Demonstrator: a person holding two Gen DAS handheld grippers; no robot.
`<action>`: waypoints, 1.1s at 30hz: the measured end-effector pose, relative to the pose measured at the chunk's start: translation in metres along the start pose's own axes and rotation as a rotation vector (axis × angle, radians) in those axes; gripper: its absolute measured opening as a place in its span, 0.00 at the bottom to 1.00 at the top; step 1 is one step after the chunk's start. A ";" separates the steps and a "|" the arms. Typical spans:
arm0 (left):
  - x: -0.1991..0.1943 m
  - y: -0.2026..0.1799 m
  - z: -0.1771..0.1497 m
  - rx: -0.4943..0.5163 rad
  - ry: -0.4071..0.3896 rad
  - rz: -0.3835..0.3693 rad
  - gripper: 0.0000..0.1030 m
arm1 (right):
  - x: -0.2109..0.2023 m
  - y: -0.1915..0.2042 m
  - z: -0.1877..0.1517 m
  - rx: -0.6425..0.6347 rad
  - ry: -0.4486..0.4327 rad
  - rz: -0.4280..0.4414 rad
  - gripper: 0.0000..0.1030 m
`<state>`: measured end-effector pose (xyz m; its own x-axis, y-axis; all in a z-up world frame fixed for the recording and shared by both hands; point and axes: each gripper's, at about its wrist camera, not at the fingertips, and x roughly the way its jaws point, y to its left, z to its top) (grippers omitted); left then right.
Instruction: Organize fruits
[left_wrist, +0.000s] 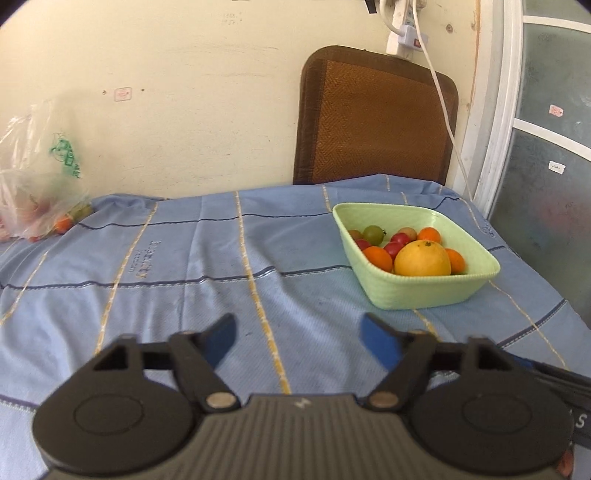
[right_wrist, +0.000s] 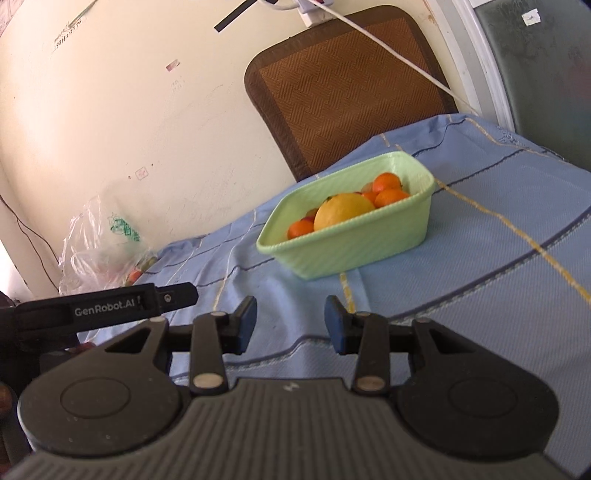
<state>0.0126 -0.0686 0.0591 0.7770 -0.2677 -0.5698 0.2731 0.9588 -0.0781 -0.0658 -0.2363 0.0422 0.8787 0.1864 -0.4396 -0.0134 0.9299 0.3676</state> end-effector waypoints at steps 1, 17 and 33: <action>-0.003 0.001 -0.002 0.003 -0.012 0.012 0.93 | -0.002 0.002 -0.002 0.000 0.003 -0.002 0.42; -0.012 0.006 -0.025 0.036 0.020 0.050 1.00 | -0.006 0.003 -0.015 0.023 0.023 -0.036 0.50; 0.003 0.012 -0.035 0.027 0.083 0.082 1.00 | 0.001 -0.005 -0.011 0.012 0.002 -0.083 0.52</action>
<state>-0.0020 -0.0541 0.0278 0.7481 -0.1790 -0.6389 0.2272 0.9738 -0.0069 -0.0704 -0.2375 0.0309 0.8757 0.1098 -0.4702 0.0648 0.9383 0.3398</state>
